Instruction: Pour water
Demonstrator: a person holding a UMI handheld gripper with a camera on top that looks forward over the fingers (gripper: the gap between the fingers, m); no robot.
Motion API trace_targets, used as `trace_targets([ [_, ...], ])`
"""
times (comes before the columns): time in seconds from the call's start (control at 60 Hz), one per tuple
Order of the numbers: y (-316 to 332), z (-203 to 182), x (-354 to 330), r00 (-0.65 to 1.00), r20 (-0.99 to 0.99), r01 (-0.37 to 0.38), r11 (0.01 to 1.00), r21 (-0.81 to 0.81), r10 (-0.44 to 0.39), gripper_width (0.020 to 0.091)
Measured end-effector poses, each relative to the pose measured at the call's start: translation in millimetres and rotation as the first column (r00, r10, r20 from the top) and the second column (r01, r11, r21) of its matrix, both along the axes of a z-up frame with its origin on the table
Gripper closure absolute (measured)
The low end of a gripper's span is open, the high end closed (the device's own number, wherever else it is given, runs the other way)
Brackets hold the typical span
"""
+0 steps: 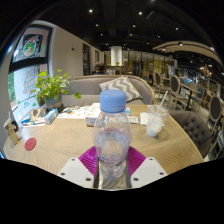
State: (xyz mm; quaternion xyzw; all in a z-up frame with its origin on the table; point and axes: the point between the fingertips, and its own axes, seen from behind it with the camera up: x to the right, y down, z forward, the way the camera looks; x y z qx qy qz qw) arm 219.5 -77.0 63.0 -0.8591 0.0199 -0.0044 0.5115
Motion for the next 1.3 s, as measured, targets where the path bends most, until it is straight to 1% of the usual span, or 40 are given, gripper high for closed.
trace_targets([
  [0.067, -0.2, 1.4, -1.1, 1.000, 0.004, 0.001, 1.000, -0.001, -0.001, 0.0746],
  [0.083, 0.1, 2.3, -1.5, 1.000, 0.008, 0.000, 1.000, 0.000, 0.000, 0.0777],
  [0.283, 7.0, 30.1, -6.8, 0.996, 0.090, 0.024, 0.999, 0.021, -0.026, 0.0780],
  [0.4, 14.8, 65.5, -21.1, 0.987, 0.156, 0.029, 0.999, 0.045, -0.036, 0.0781],
  [0.517, 21.3, 115.9, -45.5, 0.951, 0.305, 0.029, 0.997, 0.072, -0.050, 0.0781],
  [0.6, 29.2, 154.9, -80.6, 0.896, 0.442, -0.001, 0.995, 0.098, -0.043, 0.0780],
  [0.65, 32.5, 178.2, -102.8, 0.848, 0.529, -0.032, 0.993, 0.113, -0.033, 0.0781],
  [0.8, 46.2, 218.3, -193.6, 0.617, 0.787, -0.128, 0.987, 0.094, 0.005, 0.0780],
  [0.883, 53.2, 225.3, -249.2, 0.462, 0.887, -0.177, 0.982, 0.063, 0.027, 0.0782],
  [0.983, 54.9, 220.2, -302.4, 0.271, 0.961, -0.215, 0.977, 0.002, 0.058, 0.0783],
  [1.1, 59.2, 194.3, -356.6, 0.041, 0.992, -0.257, 0.961, -0.102, 0.116, 0.0784],
  [1.15, 57.7, 181.1, -375.0, -0.061, 0.987, -0.258, 0.953, -0.158, 0.147, 0.0779],
  [1.25, 63.2, 150.7, -397.9, -0.213, 0.956, -0.258, 0.933, -0.253, 0.200, 0.0780],
  [1.3, 60.6, 144.4, -410.1, -0.280, 0.934, -0.255, 0.921, -0.294, 0.221, 0.0778],
])
